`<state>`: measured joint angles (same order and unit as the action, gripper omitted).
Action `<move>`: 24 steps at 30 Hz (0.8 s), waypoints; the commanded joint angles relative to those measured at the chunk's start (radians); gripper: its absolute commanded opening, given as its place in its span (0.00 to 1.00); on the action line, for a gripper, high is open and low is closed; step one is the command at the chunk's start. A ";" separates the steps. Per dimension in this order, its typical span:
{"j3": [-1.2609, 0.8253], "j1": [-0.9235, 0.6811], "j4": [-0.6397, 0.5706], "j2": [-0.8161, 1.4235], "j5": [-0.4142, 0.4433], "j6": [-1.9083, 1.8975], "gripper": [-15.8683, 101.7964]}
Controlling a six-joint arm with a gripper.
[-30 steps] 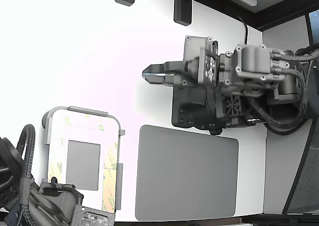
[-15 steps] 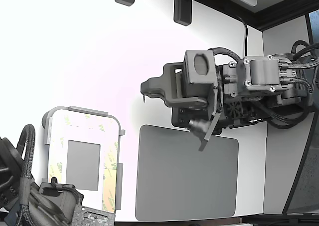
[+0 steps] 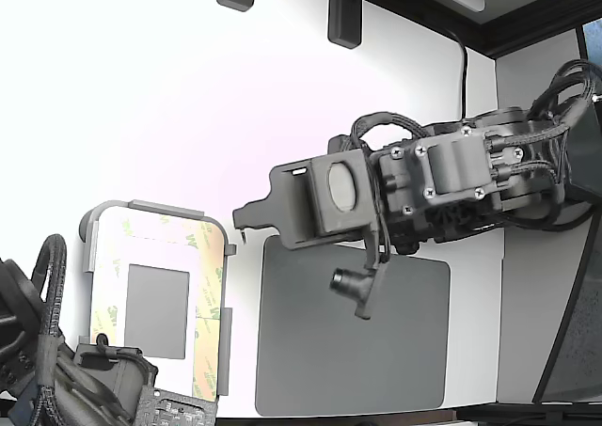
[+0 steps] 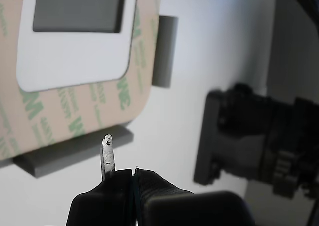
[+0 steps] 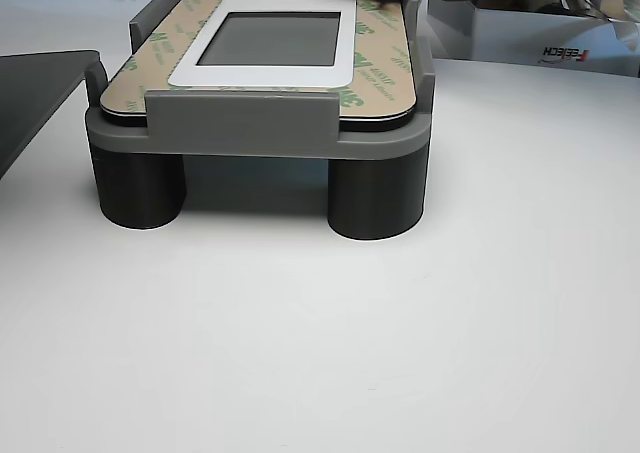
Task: Peel off protective film from adhesive tape.
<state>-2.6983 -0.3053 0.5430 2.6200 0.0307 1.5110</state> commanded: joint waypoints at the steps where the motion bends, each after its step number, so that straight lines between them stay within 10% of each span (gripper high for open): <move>1: 0.043 -0.026 -0.074 -0.064 0.002 0.103 0.04; 24: 0.456 -0.198 -0.058 -0.650 -0.008 0.229 0.04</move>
<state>-2.2749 -0.5016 0.5001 1.9666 0.0123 1.7349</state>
